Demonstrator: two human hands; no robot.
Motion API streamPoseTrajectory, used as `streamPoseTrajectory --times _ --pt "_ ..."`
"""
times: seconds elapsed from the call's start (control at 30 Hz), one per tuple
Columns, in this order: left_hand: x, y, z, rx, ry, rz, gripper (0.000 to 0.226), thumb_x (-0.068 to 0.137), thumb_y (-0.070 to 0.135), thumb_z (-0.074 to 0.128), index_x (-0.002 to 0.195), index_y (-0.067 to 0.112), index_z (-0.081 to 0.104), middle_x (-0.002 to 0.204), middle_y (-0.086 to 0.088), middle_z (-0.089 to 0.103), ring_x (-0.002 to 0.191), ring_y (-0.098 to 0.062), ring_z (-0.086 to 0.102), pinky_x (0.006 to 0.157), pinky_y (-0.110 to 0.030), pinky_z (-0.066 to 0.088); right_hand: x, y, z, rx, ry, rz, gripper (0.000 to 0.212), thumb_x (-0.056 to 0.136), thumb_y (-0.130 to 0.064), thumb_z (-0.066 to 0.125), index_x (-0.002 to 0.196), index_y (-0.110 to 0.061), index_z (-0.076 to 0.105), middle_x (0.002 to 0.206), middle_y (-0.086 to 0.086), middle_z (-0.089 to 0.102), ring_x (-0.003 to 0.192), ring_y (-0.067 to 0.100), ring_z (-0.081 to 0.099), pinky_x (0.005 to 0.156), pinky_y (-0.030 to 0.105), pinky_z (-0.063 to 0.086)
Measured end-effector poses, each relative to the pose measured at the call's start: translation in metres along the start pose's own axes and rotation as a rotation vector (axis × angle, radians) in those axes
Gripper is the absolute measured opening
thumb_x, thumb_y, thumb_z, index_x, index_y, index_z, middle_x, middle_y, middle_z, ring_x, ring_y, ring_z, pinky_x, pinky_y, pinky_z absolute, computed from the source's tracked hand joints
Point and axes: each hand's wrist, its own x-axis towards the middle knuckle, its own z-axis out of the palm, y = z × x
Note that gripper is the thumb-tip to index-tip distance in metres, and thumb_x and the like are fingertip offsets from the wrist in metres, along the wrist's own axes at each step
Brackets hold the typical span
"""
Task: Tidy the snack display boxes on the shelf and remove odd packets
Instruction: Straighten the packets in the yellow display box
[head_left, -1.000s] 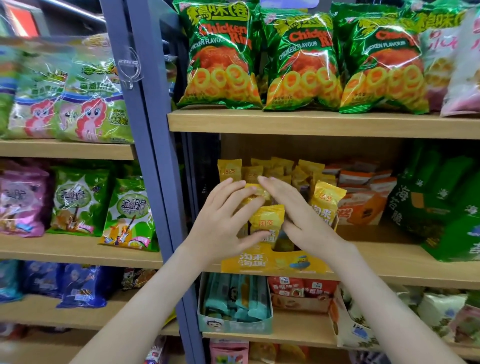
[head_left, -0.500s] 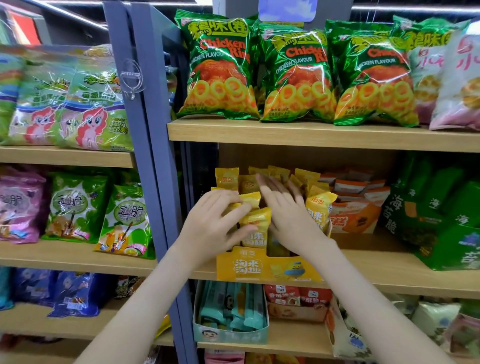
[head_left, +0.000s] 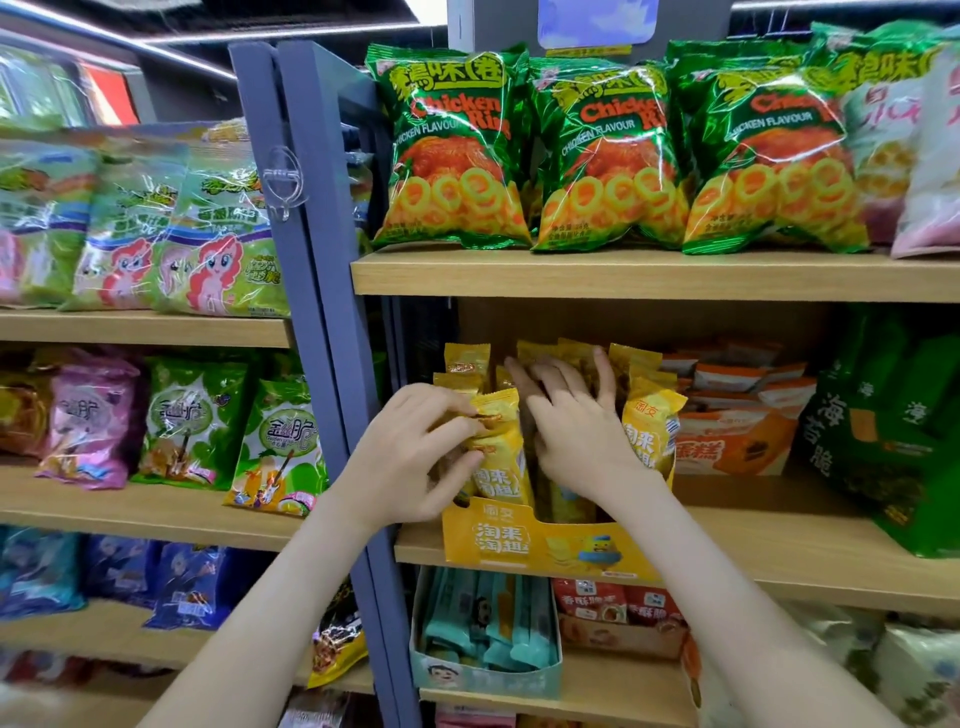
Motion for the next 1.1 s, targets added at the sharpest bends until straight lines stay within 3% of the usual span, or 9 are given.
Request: streamPoseTrajectory --times 0.13,0.3,0.57,0.67,0.73,0.8,0.87,1.03,1.1 --pt "0.010 0.017 0.007 0.132 0.073 -0.008 0.041 0.092 0.045 0.054 0.093 0.006 0.066 0.091 -0.012 0.066 0.104 -0.030 0.061 0.098 -0.043 0.043 -0.010 0.005 -0.010 0.108 0.001 -0.083 0.077 0.068 -0.020 0.070 0.140 -0.018 0.044 0.121 0.008 0.056 0.127 0.029 0.042 0.115 0.047 -0.013" --pt "0.008 0.033 0.020 0.158 0.132 -0.046 0.049 0.093 0.050 0.050 0.121 0.011 0.055 0.120 -0.019 0.064 0.119 -0.030 0.054 0.107 -0.044 0.038 -0.018 0.008 -0.013 0.268 -0.060 -0.160 0.077 0.071 -0.008 0.067 0.141 -0.015 0.034 0.124 0.008 0.053 0.128 0.025 0.038 0.114 0.049 -0.001" --pt "-0.003 0.041 0.029 0.097 0.191 -0.005 0.045 0.094 0.047 0.048 0.112 0.007 0.055 0.115 -0.018 0.067 0.114 -0.028 0.056 0.107 -0.043 0.039 -0.021 0.008 -0.015 0.456 0.013 -0.242 0.074 0.074 0.015 0.060 0.139 -0.011 0.040 0.129 0.010 0.054 0.134 0.021 0.033 0.119 0.033 -0.002" --pt "-0.004 0.042 0.031 0.081 0.203 -0.016 0.043 0.094 0.046 0.047 0.111 0.007 0.055 0.115 -0.018 0.067 0.115 -0.028 0.056 0.105 -0.046 0.041 -0.020 0.007 -0.016 0.534 0.050 -0.221 0.071 0.079 0.016 0.057 0.141 -0.012 0.037 0.132 0.010 0.050 0.129 0.022 0.038 0.118 0.041 0.021" --pt "-0.003 0.041 0.032 0.078 0.208 -0.022 0.043 0.094 0.046 0.047 0.111 0.007 0.055 0.115 -0.018 0.067 0.116 -0.028 0.055 0.105 -0.046 0.041 -0.019 0.007 -0.021 0.617 0.067 -0.178 0.066 0.085 0.014 0.052 0.144 -0.014 0.036 0.134 0.009 0.044 0.122 0.022 0.044 0.100 0.042 0.047" --pt "-0.001 0.040 0.032 0.081 0.208 -0.027 0.042 0.095 0.046 0.047 0.111 0.007 0.055 0.114 -0.017 0.067 0.116 -0.027 0.055 0.106 -0.044 0.041 -0.017 0.009 -0.028 0.632 0.114 -0.142 0.066 0.090 0.011 0.049 0.145 -0.020 0.033 0.136 0.007 0.039 0.116 0.023 0.049 0.083 0.039 0.055" --pt "0.001 0.039 0.033 0.088 0.204 -0.039 0.042 0.095 0.045 0.047 0.111 0.007 0.055 0.114 -0.017 0.067 0.115 -0.027 0.056 0.108 -0.042 0.039 -0.017 0.011 -0.035 0.592 0.182 -0.145 0.067 0.091 0.009 0.049 0.144 -0.027 0.030 0.137 0.007 0.035 0.116 0.027 0.051 0.078 0.039 0.057" --pt "0.004 0.036 0.034 0.109 0.158 -0.081 0.045 0.094 0.045 0.048 0.112 0.004 0.057 0.118 -0.018 0.064 0.118 -0.029 0.054 0.112 -0.041 0.033 -0.023 0.010 -0.048 0.429 0.392 -0.253 0.042 0.103 -0.013 0.029 0.142 -0.027 0.031 0.132 0.008 0.029 0.129 0.031 0.041 0.095 0.032 0.049" --pt "0.005 0.037 0.032 0.123 0.138 -0.106 0.049 0.094 0.045 0.047 0.113 0.002 0.060 0.122 -0.017 0.063 0.120 -0.030 0.054 0.113 -0.044 0.032 -0.026 0.011 -0.049 0.371 0.459 -0.262 0.046 0.101 -0.006 0.036 0.143 -0.025 0.033 0.130 0.009 0.029 0.130 0.028 0.038 0.100 0.031 0.046"
